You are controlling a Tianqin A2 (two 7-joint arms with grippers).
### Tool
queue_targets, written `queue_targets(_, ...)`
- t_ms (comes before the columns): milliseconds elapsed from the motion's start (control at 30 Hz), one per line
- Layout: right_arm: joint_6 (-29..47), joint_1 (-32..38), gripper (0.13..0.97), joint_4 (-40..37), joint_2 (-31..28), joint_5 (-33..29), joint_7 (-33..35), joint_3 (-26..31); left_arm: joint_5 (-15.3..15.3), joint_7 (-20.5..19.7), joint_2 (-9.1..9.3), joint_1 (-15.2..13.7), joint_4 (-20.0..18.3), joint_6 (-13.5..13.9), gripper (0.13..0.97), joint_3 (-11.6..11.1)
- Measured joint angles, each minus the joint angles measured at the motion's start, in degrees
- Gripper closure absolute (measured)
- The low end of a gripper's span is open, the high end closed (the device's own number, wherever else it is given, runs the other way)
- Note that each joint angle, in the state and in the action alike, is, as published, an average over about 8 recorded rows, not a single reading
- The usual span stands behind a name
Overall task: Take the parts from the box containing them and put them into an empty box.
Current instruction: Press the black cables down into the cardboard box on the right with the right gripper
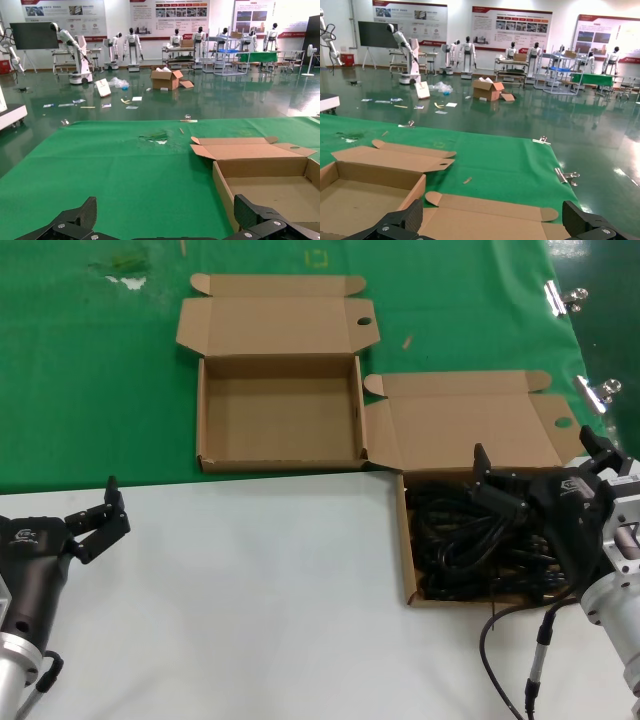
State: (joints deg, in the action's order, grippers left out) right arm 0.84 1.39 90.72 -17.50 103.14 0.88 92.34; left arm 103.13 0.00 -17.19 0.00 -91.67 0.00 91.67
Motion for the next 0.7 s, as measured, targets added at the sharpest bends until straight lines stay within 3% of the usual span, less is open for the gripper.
queue_targets(700,0.0,0.0,0.129,0.0,0.0,0.0,0.0,0.0,0.0,0.0,0.0,0.0,0.0,0.0,0.132,0.0)
